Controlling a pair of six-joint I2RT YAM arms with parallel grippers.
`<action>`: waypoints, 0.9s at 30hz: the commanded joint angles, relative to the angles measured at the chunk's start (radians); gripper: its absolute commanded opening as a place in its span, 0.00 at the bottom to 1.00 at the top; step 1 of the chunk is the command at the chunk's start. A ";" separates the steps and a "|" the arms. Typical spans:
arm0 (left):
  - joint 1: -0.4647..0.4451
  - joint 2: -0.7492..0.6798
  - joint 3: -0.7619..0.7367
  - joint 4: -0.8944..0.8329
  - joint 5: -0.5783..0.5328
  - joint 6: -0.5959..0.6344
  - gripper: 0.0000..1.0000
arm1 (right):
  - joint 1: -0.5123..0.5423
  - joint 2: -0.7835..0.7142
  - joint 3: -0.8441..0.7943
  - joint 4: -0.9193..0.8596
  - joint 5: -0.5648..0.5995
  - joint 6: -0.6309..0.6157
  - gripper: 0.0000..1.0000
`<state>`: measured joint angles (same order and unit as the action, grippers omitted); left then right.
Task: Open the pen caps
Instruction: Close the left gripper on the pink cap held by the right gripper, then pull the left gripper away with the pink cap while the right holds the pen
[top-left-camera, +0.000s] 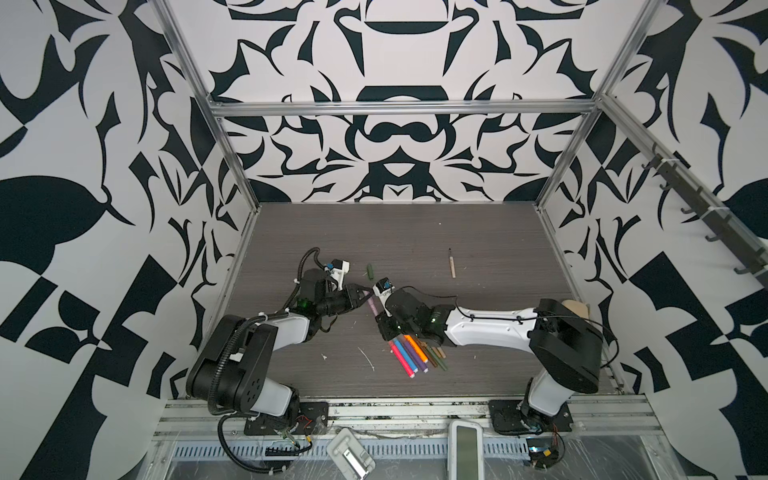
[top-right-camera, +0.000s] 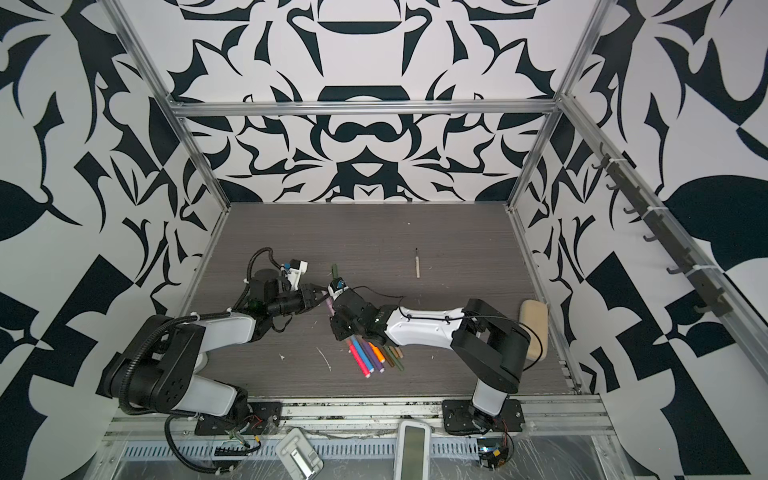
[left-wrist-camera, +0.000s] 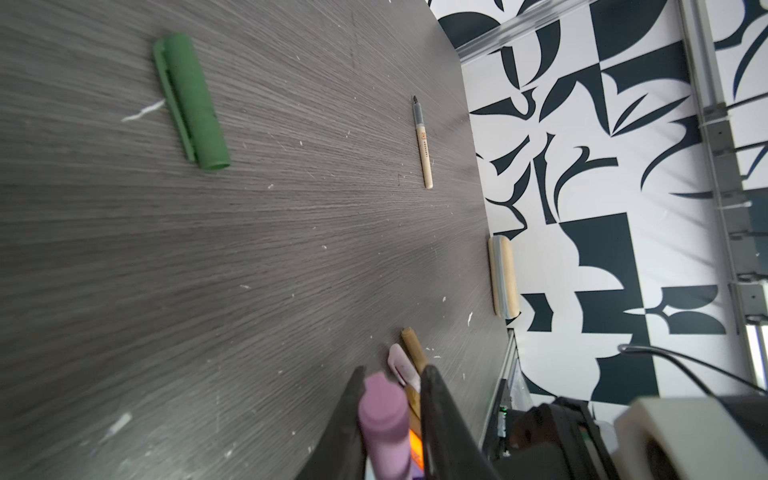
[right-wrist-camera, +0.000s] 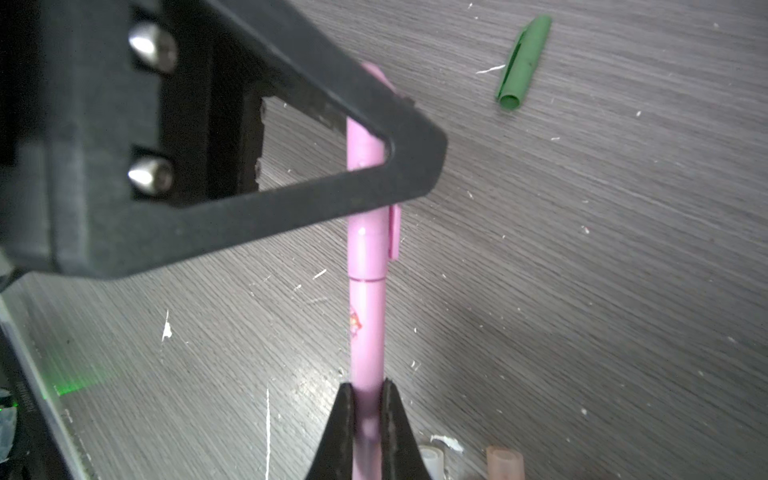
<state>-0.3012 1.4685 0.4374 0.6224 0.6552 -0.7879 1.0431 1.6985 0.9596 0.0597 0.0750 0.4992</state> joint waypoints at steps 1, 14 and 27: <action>0.003 0.010 -0.003 0.030 0.021 0.008 0.21 | 0.004 -0.018 0.042 -0.012 0.037 0.012 0.00; 0.003 0.014 -0.008 0.051 0.032 0.004 0.00 | -0.005 0.009 0.078 0.001 -0.068 0.002 0.31; 0.003 0.014 -0.009 0.057 0.038 0.004 0.00 | -0.017 0.064 0.127 -0.043 -0.075 -0.004 0.24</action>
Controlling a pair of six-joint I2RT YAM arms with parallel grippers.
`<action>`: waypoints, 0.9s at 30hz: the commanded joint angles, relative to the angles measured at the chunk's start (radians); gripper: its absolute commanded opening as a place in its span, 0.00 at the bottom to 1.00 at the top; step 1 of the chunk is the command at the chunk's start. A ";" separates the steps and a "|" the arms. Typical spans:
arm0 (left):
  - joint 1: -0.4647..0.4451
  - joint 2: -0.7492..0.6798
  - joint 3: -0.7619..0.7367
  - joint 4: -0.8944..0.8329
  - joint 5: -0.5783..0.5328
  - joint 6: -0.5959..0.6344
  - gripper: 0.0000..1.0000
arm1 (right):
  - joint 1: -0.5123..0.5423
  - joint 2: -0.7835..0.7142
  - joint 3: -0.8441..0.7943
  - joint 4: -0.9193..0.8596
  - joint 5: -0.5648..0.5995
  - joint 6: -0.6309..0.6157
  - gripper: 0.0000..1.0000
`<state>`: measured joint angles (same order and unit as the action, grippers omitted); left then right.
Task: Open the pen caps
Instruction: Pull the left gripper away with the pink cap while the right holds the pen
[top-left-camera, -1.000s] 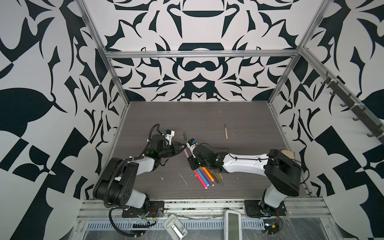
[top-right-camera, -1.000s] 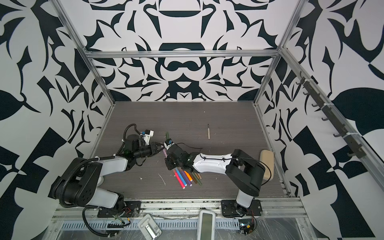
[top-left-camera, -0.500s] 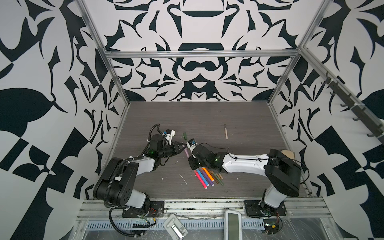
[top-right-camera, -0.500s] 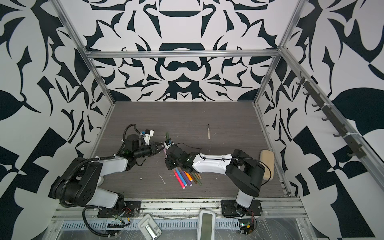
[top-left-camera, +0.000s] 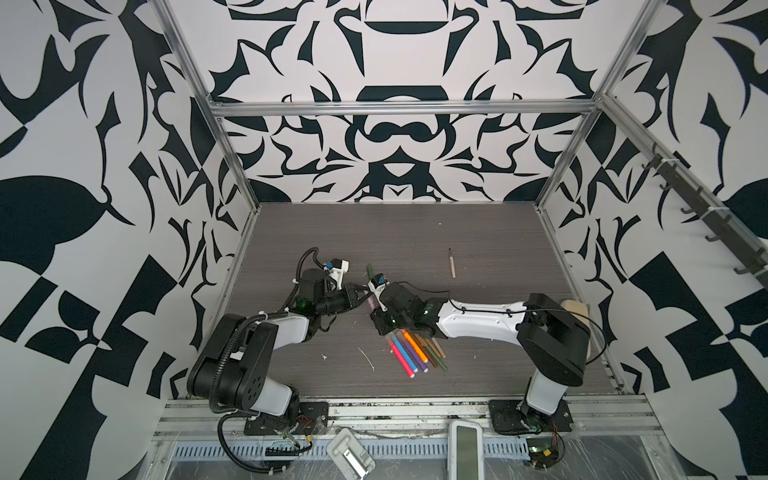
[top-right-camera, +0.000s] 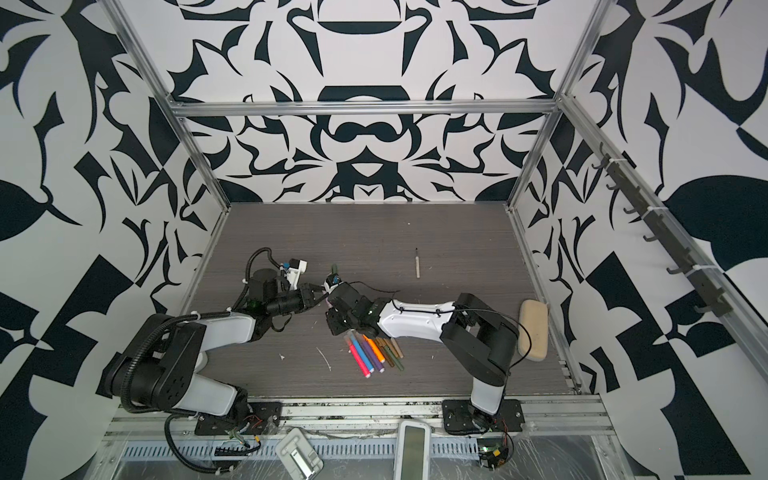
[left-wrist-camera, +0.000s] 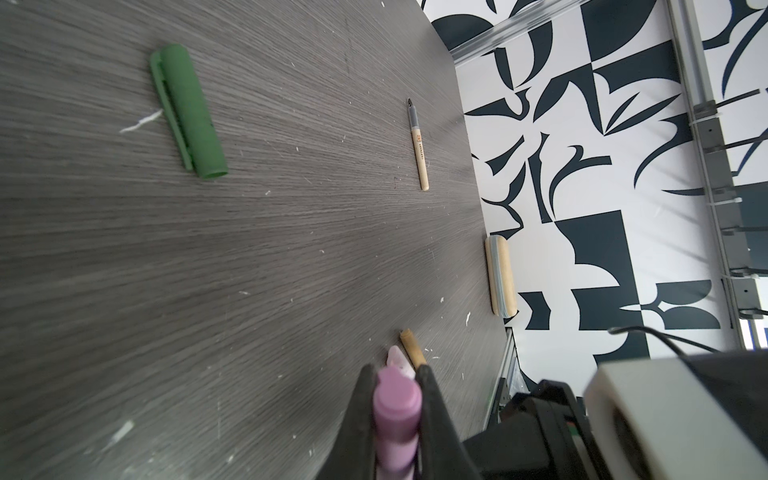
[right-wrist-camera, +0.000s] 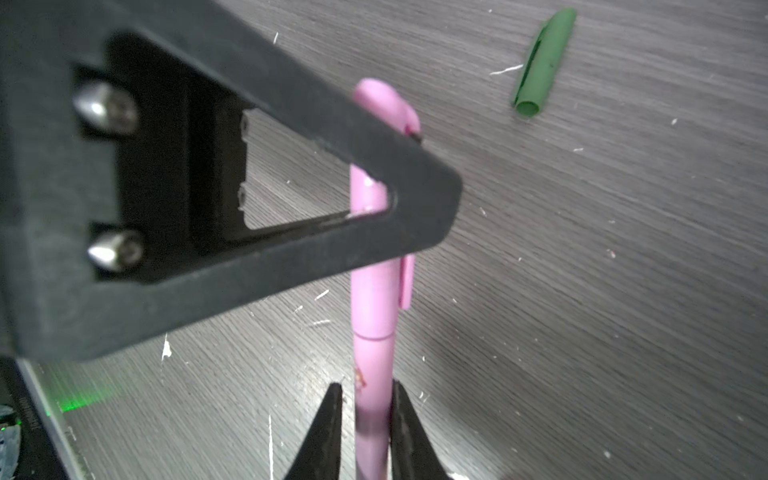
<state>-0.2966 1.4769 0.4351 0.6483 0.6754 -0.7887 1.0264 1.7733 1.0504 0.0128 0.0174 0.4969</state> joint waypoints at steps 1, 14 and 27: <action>-0.001 0.006 -0.006 0.033 0.019 0.005 0.00 | -0.002 -0.009 0.037 0.006 -0.017 -0.002 0.24; 0.037 0.020 0.071 -0.103 -0.006 0.007 0.00 | -0.011 -0.048 0.023 -0.037 -0.023 -0.005 0.00; 0.137 0.200 0.733 -0.732 -0.152 0.138 0.00 | 0.171 -0.381 -0.330 -0.051 0.100 0.183 0.00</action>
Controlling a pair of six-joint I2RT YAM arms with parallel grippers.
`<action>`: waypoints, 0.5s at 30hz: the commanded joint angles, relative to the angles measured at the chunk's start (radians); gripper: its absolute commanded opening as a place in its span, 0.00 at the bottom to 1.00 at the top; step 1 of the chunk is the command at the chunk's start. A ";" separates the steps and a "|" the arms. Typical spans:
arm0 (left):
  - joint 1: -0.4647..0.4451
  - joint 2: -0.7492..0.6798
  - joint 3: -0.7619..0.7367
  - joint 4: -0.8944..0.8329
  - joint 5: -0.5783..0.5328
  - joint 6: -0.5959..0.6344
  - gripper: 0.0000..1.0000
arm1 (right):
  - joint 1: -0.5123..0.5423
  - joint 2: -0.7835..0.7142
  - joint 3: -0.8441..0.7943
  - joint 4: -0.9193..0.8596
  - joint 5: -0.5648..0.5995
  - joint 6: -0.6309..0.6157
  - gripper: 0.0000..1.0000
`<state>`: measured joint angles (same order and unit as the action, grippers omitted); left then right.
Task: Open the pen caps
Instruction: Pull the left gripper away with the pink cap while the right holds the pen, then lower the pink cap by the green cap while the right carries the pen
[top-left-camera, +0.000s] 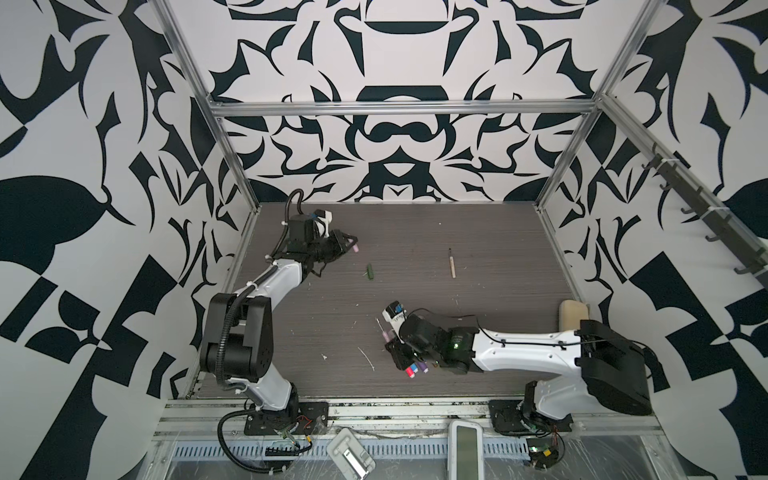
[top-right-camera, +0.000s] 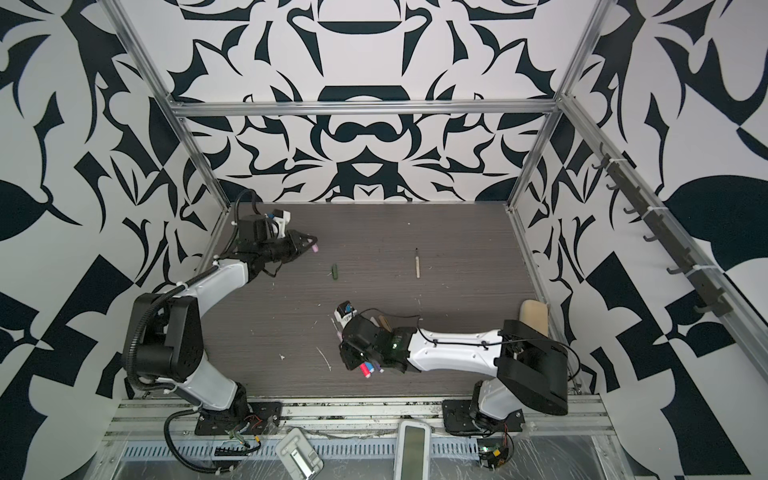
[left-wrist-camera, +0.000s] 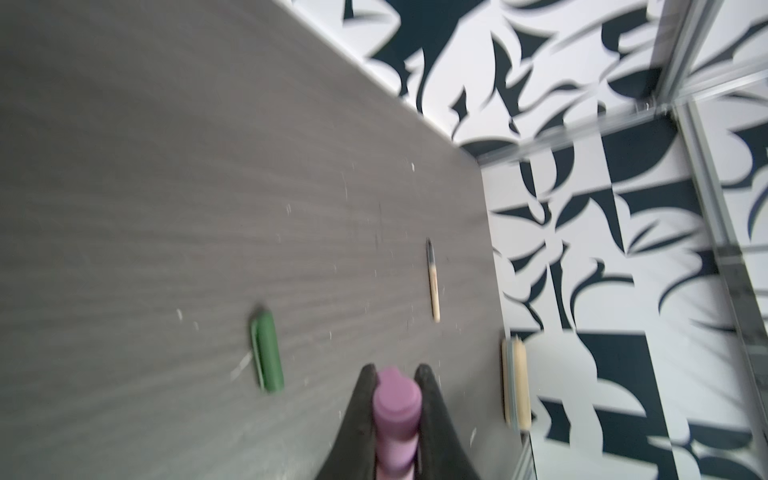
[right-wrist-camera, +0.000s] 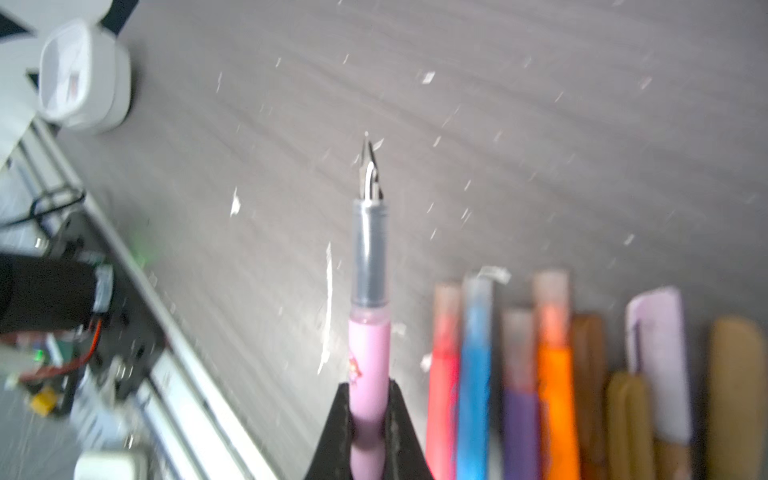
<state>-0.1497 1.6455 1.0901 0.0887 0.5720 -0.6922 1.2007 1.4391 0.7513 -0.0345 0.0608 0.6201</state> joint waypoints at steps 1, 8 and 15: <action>-0.011 0.041 0.111 -0.199 -0.065 0.050 0.00 | -0.004 -0.073 -0.046 -0.004 0.069 0.064 0.00; -0.019 0.080 0.132 -0.403 -0.229 0.134 0.00 | -0.007 -0.263 -0.056 -0.140 0.237 0.001 0.00; -0.124 0.202 0.174 -0.574 -0.423 0.240 0.00 | -0.286 -0.377 -0.010 -0.320 0.145 -0.113 0.00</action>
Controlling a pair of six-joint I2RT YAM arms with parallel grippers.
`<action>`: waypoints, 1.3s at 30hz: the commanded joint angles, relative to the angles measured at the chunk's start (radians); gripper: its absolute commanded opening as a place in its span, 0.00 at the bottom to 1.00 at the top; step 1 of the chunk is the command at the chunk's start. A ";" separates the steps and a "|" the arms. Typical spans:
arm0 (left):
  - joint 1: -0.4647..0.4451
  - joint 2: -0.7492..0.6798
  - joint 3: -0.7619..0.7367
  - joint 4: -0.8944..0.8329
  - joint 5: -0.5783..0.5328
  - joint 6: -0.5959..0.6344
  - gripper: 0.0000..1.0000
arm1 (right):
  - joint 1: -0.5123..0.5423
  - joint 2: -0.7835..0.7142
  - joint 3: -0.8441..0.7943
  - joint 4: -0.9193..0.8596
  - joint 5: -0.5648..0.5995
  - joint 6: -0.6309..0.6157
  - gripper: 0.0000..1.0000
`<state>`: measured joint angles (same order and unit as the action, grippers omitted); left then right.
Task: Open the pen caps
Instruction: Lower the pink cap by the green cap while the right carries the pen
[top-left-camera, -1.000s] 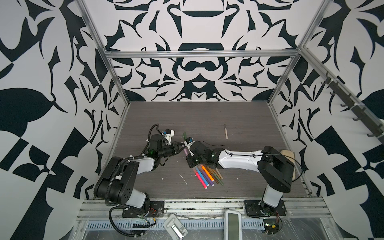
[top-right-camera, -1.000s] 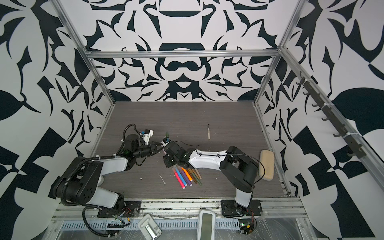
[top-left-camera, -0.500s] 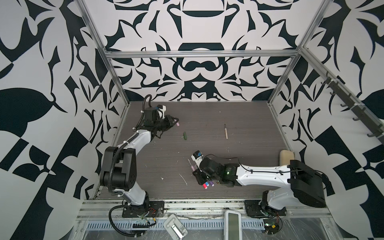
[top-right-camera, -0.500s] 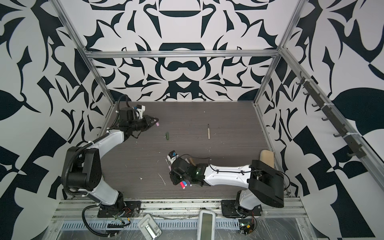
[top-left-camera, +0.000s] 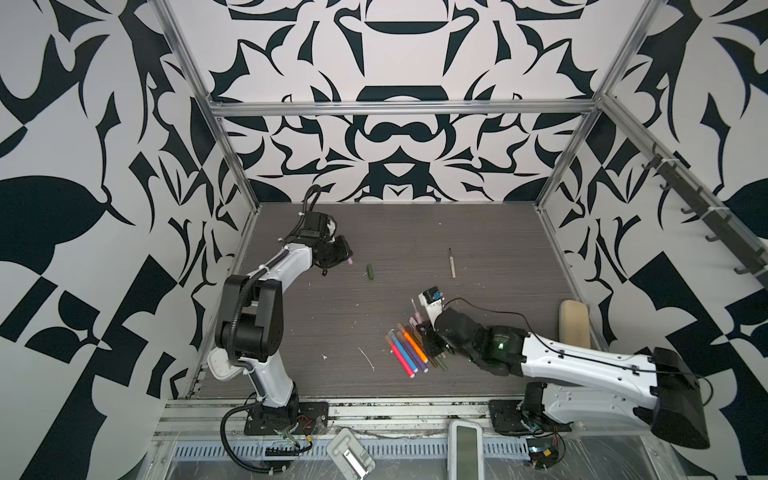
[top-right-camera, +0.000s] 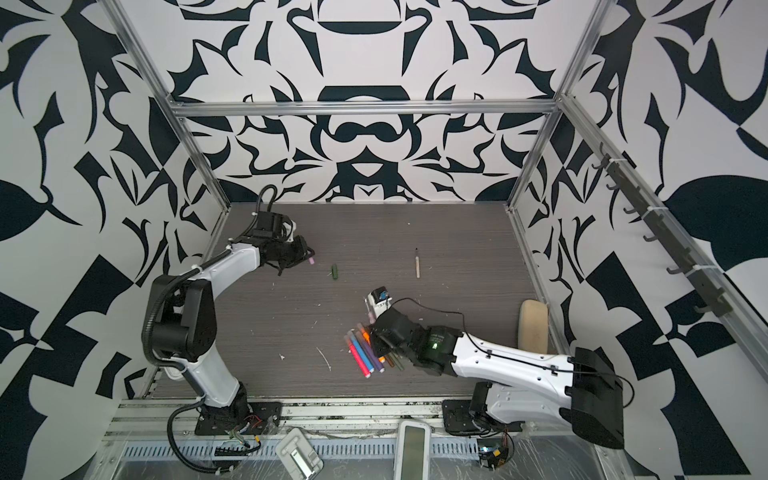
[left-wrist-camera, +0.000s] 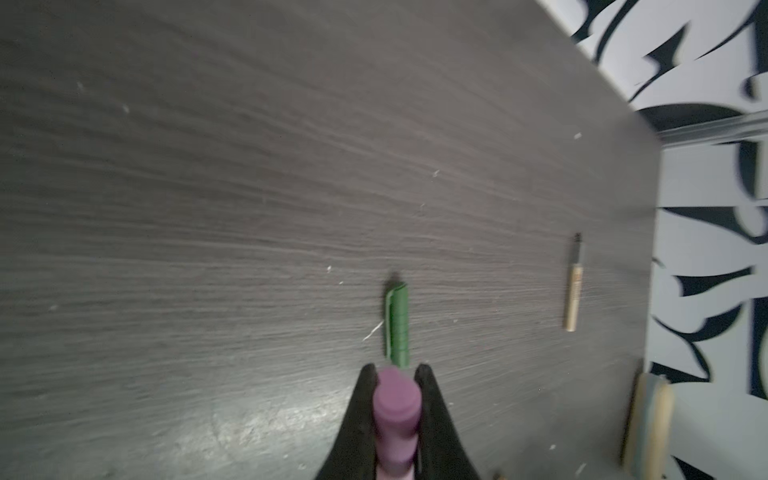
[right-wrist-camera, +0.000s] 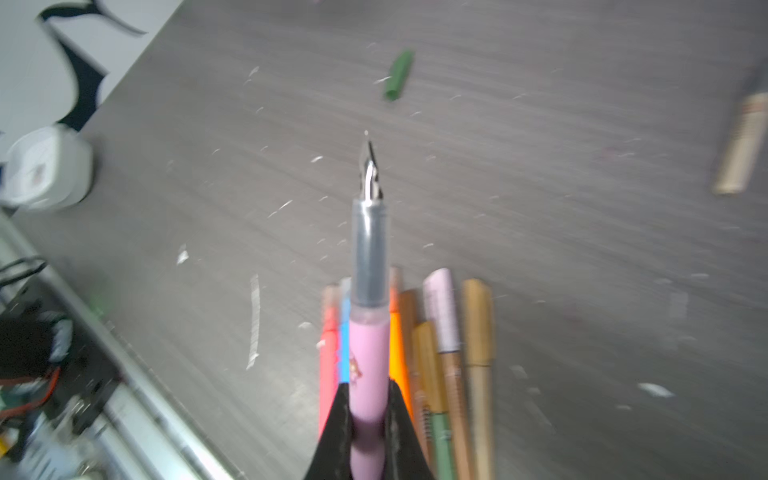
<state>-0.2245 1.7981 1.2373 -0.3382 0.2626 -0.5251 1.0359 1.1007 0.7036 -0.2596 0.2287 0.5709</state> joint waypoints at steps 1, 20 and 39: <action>-0.065 0.075 0.046 -0.169 -0.132 0.081 0.00 | -0.195 -0.055 0.041 -0.104 -0.094 -0.080 0.00; -0.128 0.253 0.190 -0.215 -0.168 0.074 0.16 | -0.876 0.255 0.210 -0.050 -0.402 -0.254 0.00; -0.128 0.261 0.232 -0.212 -0.096 0.044 0.33 | -0.911 0.557 0.322 0.038 -0.449 -0.252 0.00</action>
<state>-0.3492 2.0396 1.4437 -0.5148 0.1474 -0.4721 0.1318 1.6466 0.9852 -0.2501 -0.2031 0.3248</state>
